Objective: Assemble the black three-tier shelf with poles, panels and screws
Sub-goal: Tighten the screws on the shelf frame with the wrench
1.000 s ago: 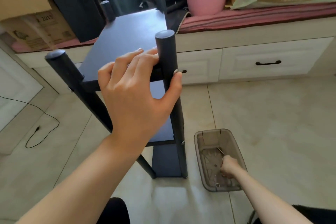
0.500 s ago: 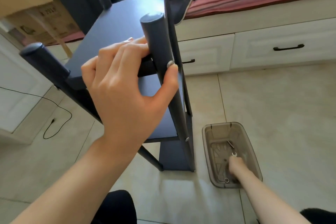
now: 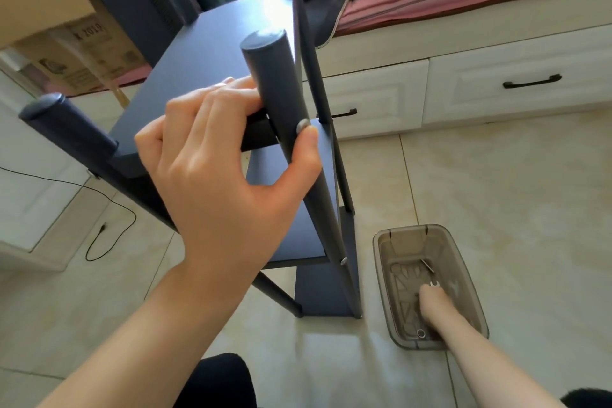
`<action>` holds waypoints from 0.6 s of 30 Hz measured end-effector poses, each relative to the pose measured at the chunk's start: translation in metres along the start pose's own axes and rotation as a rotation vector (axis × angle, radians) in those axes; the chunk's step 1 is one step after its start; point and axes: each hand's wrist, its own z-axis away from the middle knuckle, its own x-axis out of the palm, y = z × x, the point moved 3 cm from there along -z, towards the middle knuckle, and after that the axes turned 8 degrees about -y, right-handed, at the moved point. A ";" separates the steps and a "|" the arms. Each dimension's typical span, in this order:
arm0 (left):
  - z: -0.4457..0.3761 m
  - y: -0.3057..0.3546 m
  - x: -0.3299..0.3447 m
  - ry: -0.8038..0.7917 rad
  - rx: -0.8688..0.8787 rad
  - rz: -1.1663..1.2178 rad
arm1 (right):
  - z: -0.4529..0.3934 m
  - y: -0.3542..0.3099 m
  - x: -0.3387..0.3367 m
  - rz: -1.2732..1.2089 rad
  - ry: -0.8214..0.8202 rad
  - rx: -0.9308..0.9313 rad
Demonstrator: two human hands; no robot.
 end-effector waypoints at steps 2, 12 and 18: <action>0.000 -0.001 -0.001 0.004 -0.008 -0.005 | 0.007 -0.009 -0.004 0.050 0.006 -0.047; -0.002 0.000 -0.005 -0.012 0.014 -0.022 | 0.042 -0.039 -0.064 -0.992 -0.122 -0.241; -0.003 0.001 -0.008 -0.061 0.001 -0.028 | 0.114 -0.097 -0.125 -1.477 -0.289 -0.530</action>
